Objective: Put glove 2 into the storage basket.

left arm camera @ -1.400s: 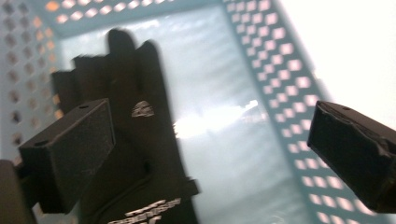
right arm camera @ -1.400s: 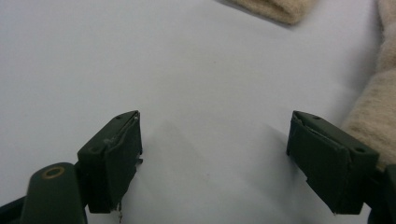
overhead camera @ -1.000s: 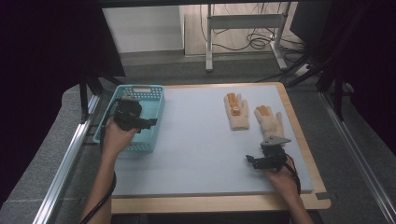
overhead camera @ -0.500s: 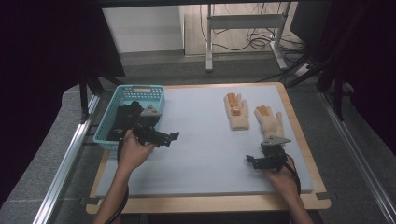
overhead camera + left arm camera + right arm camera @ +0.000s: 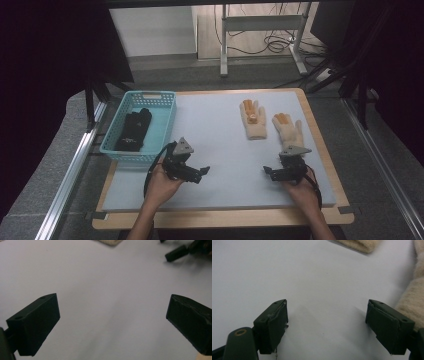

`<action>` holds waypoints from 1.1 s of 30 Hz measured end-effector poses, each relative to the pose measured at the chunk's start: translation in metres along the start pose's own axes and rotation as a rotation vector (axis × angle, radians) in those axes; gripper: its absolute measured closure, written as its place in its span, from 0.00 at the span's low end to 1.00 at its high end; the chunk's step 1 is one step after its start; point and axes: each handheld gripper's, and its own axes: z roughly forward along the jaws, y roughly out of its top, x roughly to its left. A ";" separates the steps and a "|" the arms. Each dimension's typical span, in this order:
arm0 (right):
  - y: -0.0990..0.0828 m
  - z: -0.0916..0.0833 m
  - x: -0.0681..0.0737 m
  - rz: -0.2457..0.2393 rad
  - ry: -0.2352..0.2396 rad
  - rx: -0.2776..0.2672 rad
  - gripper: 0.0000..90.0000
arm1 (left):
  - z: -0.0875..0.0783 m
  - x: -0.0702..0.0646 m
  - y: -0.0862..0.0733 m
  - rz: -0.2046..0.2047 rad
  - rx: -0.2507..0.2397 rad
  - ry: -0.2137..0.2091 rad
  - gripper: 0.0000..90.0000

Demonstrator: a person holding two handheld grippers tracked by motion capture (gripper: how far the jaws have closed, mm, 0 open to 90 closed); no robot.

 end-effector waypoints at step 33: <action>0.000 0.000 0.000 0.000 0.017 0.009 0.17 | 0.039 0.004 -0.050 -0.096 0.119 0.040 0.00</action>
